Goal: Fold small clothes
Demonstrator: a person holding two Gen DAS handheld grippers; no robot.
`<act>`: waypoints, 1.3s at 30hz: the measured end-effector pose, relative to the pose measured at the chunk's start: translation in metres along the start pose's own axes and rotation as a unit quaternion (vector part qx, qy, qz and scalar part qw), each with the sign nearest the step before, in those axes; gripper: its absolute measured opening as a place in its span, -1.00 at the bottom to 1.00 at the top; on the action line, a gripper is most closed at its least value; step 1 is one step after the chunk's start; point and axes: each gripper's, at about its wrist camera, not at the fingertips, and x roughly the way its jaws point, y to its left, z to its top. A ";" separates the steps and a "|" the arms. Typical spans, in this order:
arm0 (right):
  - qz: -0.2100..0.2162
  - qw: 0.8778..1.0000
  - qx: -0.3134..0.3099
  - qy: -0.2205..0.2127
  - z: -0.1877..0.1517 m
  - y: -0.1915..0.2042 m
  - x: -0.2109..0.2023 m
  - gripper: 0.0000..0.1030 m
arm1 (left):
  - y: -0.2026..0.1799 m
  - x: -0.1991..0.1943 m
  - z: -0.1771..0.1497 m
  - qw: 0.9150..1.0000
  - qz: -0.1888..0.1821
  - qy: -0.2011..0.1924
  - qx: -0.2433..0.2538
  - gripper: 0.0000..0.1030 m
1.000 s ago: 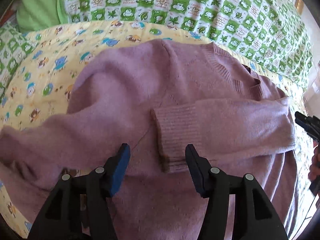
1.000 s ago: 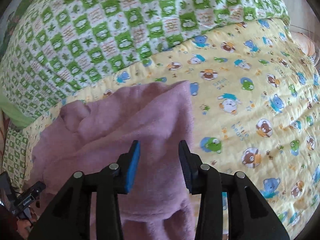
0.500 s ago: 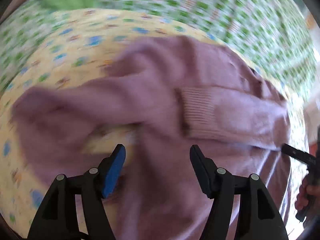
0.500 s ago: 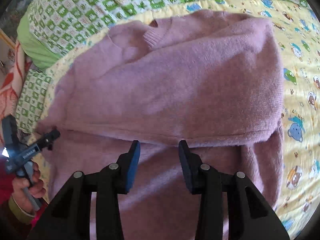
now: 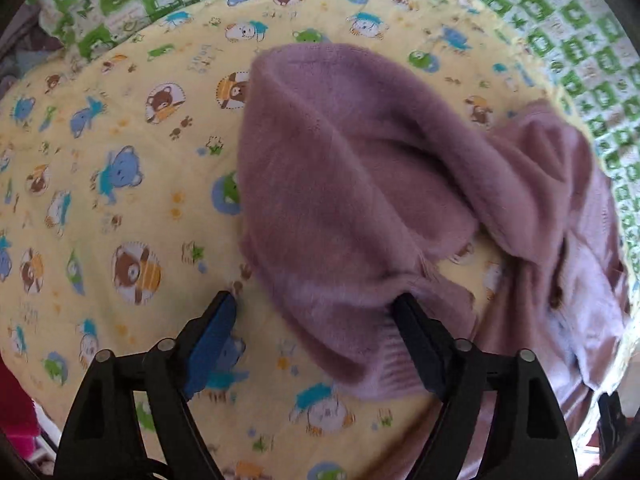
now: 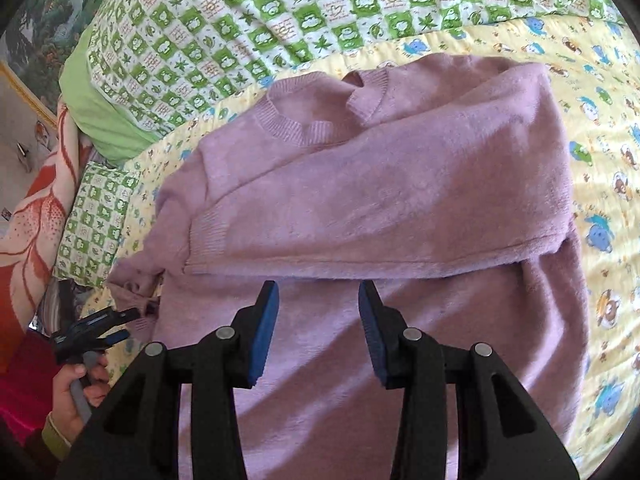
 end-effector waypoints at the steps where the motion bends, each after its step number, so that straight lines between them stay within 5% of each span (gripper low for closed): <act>1: 0.005 1.000 0.002 0.002 -0.001 0.003 0.001 -0.17 | -0.003 -0.005 0.000 1.000 -0.004 -0.018 0.011 0.02; 2: 0.009 1.000 0.003 0.003 -0.002 0.005 0.002 -0.17 | -0.006 -0.010 0.000 0.999 -0.017 -0.025 0.021 -0.48; 5: 0.010 1.000 0.003 -0.003 -0.004 0.008 -0.002 -0.17 | -0.017 -0.032 -0.001 0.997 -0.027 -0.054 0.045 -0.78; 12: -0.005 1.000 0.021 -0.022 -0.008 -0.007 -0.013 -0.17 | -0.084 -0.117 0.002 0.976 -0.102 -0.141 0.133 -0.81; 17: -0.007 0.999 0.038 -0.037 -0.008 -0.021 -0.021 -0.17 | -0.183 -0.150 -0.012 0.942 -0.179 -0.148 0.241 -0.81; 24: -0.017 0.996 0.062 -0.057 -0.007 -0.044 -0.038 -0.17 | -0.333 -0.107 -0.066 0.893 -0.209 -0.082 0.391 -0.68; 28: -0.025 0.994 0.088 -0.060 -0.008 -0.063 -0.045 -0.17 | -0.372 -0.069 -0.094 0.878 -0.187 -0.055 0.438 -0.58; 34: -0.032 0.993 0.089 -0.065 -0.005 -0.077 -0.049 -0.17 | -0.333 -0.065 -0.092 0.887 -0.185 -0.053 0.419 -0.22; 39: -0.024 0.997 0.052 -0.057 0.003 -0.065 -0.036 -0.17 | -0.238 -0.081 -0.062 0.917 -0.162 -0.085 0.355 0.01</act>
